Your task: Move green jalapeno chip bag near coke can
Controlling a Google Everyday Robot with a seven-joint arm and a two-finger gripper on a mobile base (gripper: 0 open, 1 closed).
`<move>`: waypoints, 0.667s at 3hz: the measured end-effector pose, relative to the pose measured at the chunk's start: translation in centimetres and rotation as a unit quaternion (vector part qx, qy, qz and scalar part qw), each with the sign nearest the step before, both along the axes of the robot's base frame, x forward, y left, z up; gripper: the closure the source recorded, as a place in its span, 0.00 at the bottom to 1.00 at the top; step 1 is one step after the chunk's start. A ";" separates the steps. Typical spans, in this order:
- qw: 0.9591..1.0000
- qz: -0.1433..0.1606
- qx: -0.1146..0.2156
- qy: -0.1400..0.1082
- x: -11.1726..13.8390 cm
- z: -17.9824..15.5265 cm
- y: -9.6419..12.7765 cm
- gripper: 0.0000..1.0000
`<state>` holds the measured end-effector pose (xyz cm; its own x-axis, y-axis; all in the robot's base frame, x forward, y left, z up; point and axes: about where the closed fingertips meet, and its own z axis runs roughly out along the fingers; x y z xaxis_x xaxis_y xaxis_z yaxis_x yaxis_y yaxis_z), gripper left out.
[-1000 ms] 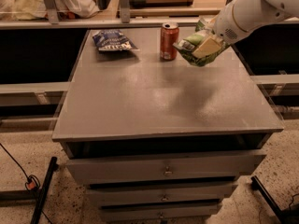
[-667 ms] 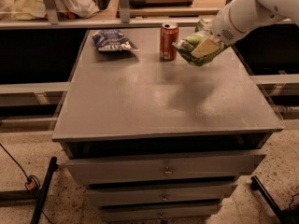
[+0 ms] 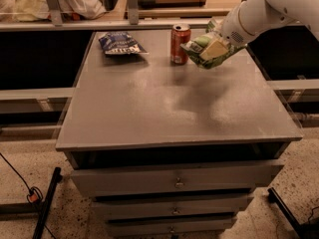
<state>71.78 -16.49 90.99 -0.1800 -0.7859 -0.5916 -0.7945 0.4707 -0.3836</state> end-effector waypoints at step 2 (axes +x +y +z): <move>1.000 0.001 0.000 0.002 0.0 -0.2 0.2 0.00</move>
Offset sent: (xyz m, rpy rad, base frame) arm 0.0002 0.0016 -0.0018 -0.0001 0.0029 0.0026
